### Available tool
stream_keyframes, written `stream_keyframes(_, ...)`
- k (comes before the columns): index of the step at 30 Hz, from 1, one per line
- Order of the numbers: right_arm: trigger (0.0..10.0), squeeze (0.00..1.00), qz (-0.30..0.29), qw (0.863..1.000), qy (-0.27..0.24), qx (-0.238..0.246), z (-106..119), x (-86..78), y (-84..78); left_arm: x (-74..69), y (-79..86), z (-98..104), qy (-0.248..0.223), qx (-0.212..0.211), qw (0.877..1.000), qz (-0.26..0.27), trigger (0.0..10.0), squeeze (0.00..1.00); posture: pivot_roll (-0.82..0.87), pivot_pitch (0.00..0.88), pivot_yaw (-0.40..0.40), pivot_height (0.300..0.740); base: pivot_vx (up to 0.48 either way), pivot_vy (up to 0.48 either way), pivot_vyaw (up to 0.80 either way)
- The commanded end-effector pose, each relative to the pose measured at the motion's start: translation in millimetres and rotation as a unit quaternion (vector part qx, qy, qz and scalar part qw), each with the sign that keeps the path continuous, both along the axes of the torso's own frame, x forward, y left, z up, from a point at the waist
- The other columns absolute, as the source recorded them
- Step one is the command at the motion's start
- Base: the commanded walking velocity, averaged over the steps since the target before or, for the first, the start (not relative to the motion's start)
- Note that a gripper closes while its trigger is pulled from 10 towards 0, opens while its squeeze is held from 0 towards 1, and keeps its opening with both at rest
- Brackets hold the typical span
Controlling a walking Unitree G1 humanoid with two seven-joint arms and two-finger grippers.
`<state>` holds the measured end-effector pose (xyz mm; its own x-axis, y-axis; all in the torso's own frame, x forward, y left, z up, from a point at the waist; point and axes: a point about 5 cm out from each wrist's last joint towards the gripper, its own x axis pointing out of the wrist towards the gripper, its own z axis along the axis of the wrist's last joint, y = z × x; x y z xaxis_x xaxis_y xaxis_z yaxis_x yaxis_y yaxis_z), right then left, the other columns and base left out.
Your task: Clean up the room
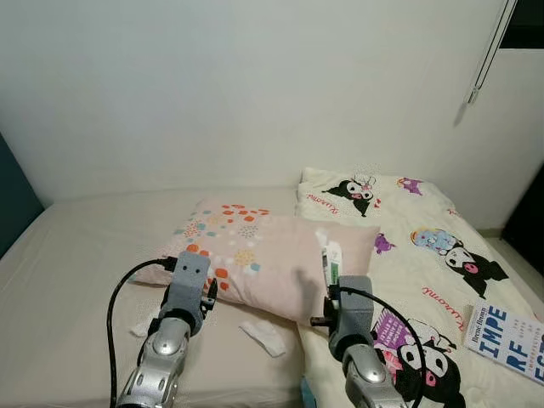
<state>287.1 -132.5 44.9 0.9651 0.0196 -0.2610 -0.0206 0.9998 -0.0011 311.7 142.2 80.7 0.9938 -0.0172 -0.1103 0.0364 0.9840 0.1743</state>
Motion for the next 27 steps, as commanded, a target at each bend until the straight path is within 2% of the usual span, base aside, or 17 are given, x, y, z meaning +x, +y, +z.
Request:
stream_keyframes(1, 10.0, 0.0, 0.002, 1.0, 0.0, -0.006, 0, 3.1, 0.4, 0.2, 3.1, -6, 0.015, 0.001, 1.0, 0.007, 10.0, 0.0, -0.01, 0.006, 0.012, 0.74, 0.0, 0.0, 0.0)
stream_keyframes(5, 10.0, 0.0, 0.008, 0.999, -0.001, -0.033, -1, 6.1, -1.6, 0.9, 2.5, -12, 0.032, 0.008, 0.999, 0.004, 10.0, 0.0, -0.01, 0.001, 0.013, 0.74, 0.0, 0.0, 0.0)
stream_keyframes(7, 10.0, 0.0, 0.004, 0.999, 0.013, -0.03, -5, 7.1, -8.3, -1.6, 6.0, -25, 0.062, 0.003, 0.998, 0.018, 10.0, 0.0, -0.01, 0.0, 0.019, 0.74, 0.0, 0.0, 0.0)
stream_keyframes(10, 10.0, 0.0, -0.007, 0.999, 0.029, -0.038, -10, 7.3, -17.2, -2.1, 4.9, -30, 0.077, -0.029, 0.996, 0.027, 10.0, 0.0, -0.02, 0.0, 0.02, 0.74, 0.0, 0.0, 0.0)
stream_keyframes(12, 10.0, 0.0, -0.008, 0.999, 0.033, -0.033, -11, 7.0, -19.4, -1.3, 3.4, -31, 0.085, -0.018, 0.996, 0.02, 10.0, 0.0, -0.01, 0.0, 0.02, 0.74, 0.0, 0.0, 0.0)
stream_keyframes(15, 10.0, 0.0, -0.005, 0.999, 0.039, -0.03, -13, 5.8, -19.6, -1.0, 3.8, -33, 0.091, -0.006, 0.996, 0.021, 10.0, 0.0, -0.01, 0.004, 0.019, 0.74, 0.0, 0.0, 0.0)
stream_keyframes(17, 10.0, 0.0, -0.003, 0.999, 0.047, -0.021, -15, 3.7, -17.7, 0.8, 9.6, -32, 0.089, 0.017, 0.995, 0.039, 10.0, 0.0, -0.01, 0.011, 0.012, 0.74, 0.0, 0.0, 0.0)
stream_keyframes(21, 10.0, 0.0, 0.008, 0.999, 0.039, -0.015, -13, 3.4, -10.3, 3.1, 15.2, -27, 0.073, 0.01, 0.996, 0.054, 10.0, 0.0, -0.01, 0.008, 0.011, 0.74, 0.0, 0.0, 0.0)
stream_keyframes(27, 10.0, 0.0, 0.024, 0.998, 0.008, -0.055, -7, 8.9, -5.7, 2.6, 16.2, -26, 0.069, 0.007, 0.996, 0.052, 10.0, 0.0, -0.01, 0.03, 0.024, 0.74, 0.0, 0.0, 0.0)
